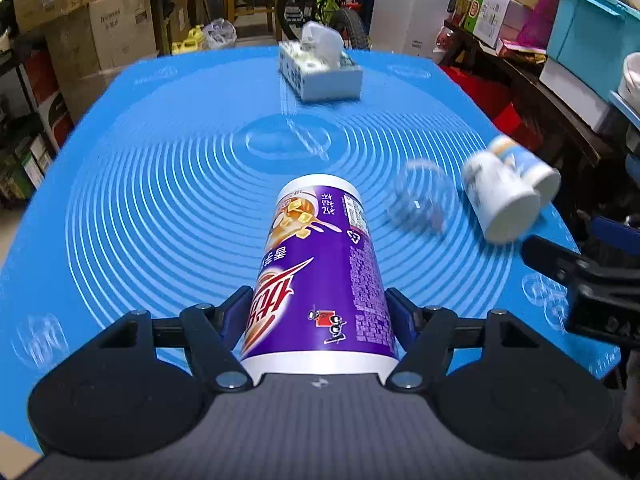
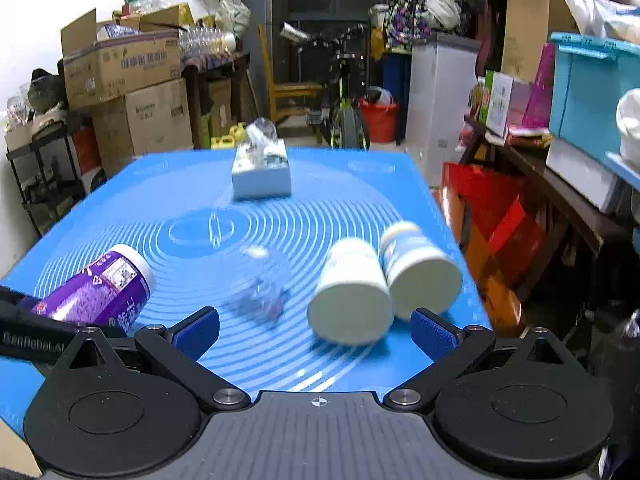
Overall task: Flip cup upside down
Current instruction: 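Lift the purple cup with the left gripper and carry it toward the right gripper, then grasp the purple cup with the right gripper while the left gripper releases it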
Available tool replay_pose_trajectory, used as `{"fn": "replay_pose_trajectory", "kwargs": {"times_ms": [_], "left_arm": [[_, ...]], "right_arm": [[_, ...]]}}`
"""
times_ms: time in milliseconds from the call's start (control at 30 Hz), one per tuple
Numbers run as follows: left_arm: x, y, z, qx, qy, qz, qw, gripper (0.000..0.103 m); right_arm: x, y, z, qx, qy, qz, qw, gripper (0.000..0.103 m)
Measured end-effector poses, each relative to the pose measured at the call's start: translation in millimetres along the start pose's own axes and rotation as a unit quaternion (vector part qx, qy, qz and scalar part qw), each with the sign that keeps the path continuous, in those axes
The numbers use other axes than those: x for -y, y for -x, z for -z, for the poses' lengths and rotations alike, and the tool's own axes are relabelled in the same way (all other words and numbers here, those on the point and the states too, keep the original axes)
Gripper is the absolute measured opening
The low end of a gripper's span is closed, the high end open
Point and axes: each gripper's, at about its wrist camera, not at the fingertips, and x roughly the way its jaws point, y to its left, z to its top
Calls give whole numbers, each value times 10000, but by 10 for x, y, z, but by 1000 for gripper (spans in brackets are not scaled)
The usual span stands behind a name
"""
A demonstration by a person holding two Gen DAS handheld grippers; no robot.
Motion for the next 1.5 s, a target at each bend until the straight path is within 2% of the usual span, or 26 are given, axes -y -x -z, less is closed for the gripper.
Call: {"fn": "replay_pose_trajectory", "kwargs": {"times_ms": [100, 333, 433, 467, 667, 867, 1167, 1267, 1300, 1367, 1500], "left_arm": [[42, -53, 122, -160, 71, 137, 9998, 71], [80, -132, 226, -239, -13, 138, 9996, 73], [76, -143, 232, -216, -70, 31, 9997, 85], [65, -136, 251, -195, -67, 27, 9998, 86], [65, -146, 262, -227, -125, -89, 9996, 87], [54, -93, 265, -168, -106, -44, 9998, 87], [-71, 309, 177, 250, 21, 37, 9997, 87], [-161, 502, 138, 482, 73, 36, 9988, 87], [-205, 575, 131, 581, 84, 2, 9983, 88], [-301, 678, 110, 745, 128, -141, 9970, 97], [-534, 747, 112, 911, 226, -396, 9948, 98]], "right_arm": [[-12, 0, 89, -112, -14, 7, 9999, 101], [-20, 11, 171, -202, -32, 29, 9998, 101], [-14, 12, 182, -202, -39, 33, 9998, 101], [-13, 11, 181, -204, -39, 34, 9998, 101], [-2, 4, 189, -229, -68, 45, 9997, 101], [37, 12, 149, -237, -114, 63, 9996, 101], [-4, 71, -9, -249, -150, -125, 9995, 101], [-119, 82, -116, -290, -105, -326, 9990, 101], [-174, 89, -158, -304, -94, -427, 9986, 101], [-305, 89, -252, -339, -44, -600, 9976, 101], [-583, -16, -415, -686, -48, -896, 9936, 101]]}}
